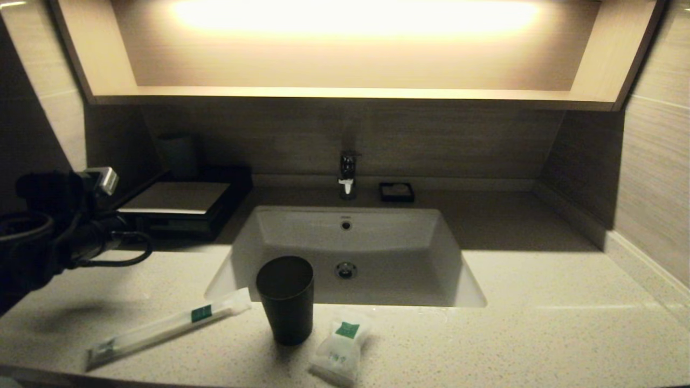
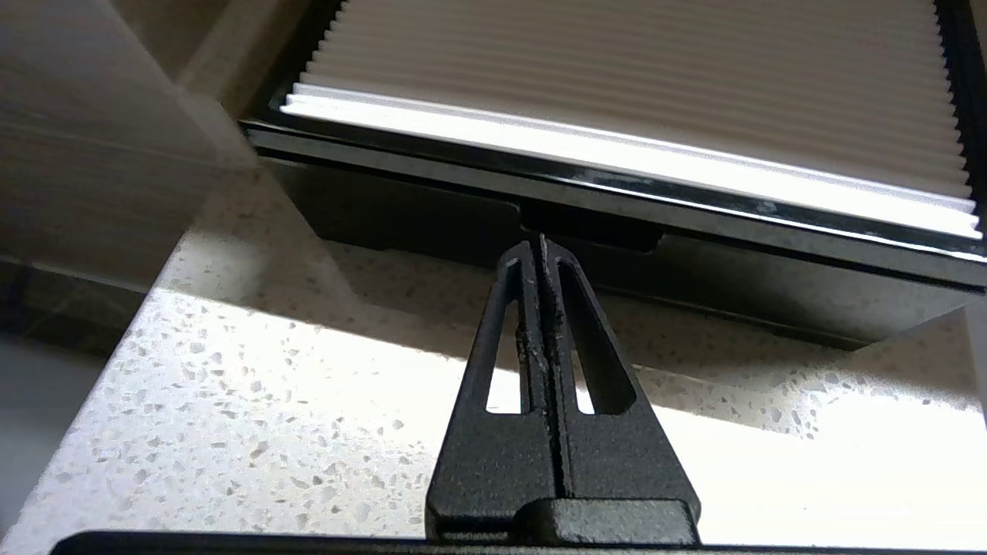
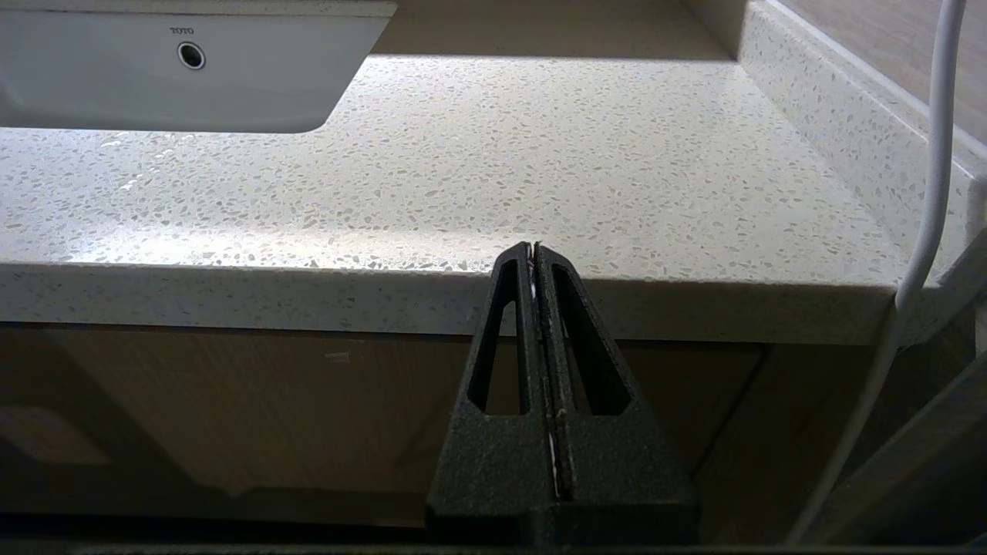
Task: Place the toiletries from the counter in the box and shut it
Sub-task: Open the drawer
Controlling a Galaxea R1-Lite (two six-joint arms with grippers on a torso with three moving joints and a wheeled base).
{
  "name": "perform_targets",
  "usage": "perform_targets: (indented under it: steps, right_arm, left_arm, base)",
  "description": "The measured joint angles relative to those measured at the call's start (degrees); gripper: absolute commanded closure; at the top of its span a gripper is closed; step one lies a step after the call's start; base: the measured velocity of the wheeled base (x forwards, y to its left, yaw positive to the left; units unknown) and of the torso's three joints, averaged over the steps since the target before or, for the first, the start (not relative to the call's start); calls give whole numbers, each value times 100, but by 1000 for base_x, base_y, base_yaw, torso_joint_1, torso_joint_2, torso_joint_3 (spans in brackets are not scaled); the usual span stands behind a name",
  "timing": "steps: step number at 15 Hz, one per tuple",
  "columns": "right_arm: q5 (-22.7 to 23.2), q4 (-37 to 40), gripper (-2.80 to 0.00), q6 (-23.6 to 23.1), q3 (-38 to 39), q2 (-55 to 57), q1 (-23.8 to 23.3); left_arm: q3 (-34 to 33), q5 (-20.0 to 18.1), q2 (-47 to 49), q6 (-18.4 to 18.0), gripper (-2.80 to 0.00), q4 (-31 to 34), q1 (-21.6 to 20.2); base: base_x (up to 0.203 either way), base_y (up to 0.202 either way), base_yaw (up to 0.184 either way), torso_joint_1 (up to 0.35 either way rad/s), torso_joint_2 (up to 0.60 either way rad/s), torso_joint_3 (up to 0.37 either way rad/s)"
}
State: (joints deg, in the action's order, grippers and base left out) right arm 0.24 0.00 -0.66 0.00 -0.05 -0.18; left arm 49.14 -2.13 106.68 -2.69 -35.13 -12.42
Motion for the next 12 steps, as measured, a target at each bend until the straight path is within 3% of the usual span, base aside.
perform_targets:
  steps: [12]
  right_arm:
    - [-2,0,0,-1,0,0,0]
  left_arm:
    - [-2,-227,214,1,0,-121,-2]
  base:
    - [0,0,0,0,0,0]
